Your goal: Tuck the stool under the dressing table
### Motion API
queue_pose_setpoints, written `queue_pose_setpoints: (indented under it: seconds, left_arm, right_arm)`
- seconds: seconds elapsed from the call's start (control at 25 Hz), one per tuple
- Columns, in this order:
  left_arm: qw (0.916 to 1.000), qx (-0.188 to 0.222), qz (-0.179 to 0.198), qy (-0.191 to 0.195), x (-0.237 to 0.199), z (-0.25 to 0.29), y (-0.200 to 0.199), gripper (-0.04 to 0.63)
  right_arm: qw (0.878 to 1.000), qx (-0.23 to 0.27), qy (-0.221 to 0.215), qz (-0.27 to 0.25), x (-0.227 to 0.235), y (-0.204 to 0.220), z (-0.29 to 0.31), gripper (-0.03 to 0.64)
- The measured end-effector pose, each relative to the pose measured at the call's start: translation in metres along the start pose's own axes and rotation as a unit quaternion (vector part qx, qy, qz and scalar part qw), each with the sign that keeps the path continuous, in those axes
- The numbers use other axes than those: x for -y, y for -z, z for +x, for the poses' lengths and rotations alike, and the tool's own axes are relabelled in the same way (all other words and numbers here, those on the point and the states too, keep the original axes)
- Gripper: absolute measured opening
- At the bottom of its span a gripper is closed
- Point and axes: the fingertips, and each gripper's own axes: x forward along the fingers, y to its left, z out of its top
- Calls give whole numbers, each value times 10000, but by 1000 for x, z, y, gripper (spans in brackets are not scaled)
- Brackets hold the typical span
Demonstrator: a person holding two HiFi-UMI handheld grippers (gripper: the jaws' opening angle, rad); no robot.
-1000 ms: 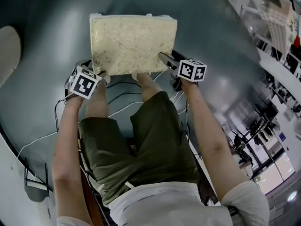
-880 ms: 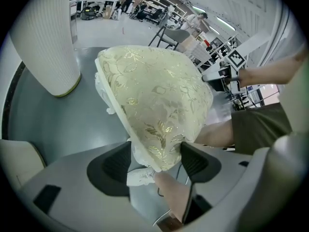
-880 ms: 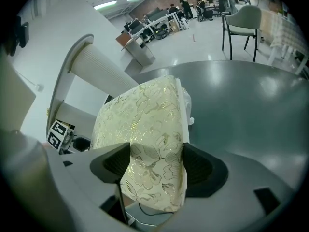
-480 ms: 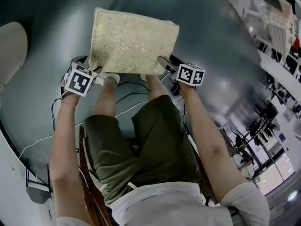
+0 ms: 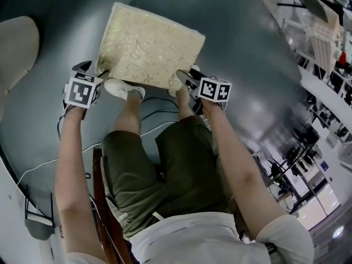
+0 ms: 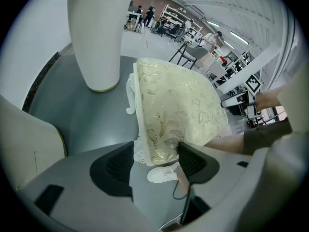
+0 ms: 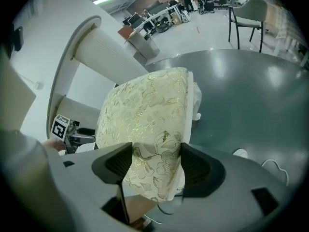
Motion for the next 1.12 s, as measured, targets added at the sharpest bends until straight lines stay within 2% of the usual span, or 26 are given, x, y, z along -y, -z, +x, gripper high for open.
queue_pose_setpoints:
  seconds: [0.16,0.28,0.36,0.44,0.48,0.56,0.64,0.72,1.0,1.12]
  left_arm:
    - [9997,131,-110,-178,-12,-3,-2,283]
    - [9991,146,-272,-285,13,14,-19,281]
    - [9985,112,-373,-389,16,13,-16,276]
    - [9970,150,-512,-558,5,1,-6,275]
    - [9954,226,-658,-661,5,-2,-6,275]
    - [9886,444,-1197,-801,24,3,-15,265]
    - [9773,617,-1868,-786,63,16,-18,268]
    - [9667,644,-2361,-749,106,32,-7,272]
    - [9425,551,-3240,-611,205,65,24,287]
    - [9330,603,-3512,-504,242,86,24,287]
  right_arm:
    - [9998,-124,0,-121,-6,0,7,311]
    - [9993,-275,-36,-256,21,-5,-5,313]
    - [9970,-533,-97,-547,22,1,-8,313]
    - [9899,-968,-160,-1026,12,11,-4,327]
    - [9843,-1200,-194,-1276,13,13,-5,331]
    - [9714,-1614,-270,-1722,35,7,-17,333]
    - [9583,-1970,-393,-2033,67,3,-35,328]
    - [9447,-2239,-512,-2339,92,2,-51,328]
    - [8907,-2734,-658,-3572,120,-43,-71,328]
    - [8618,-2859,-541,-4156,133,-65,-73,327]
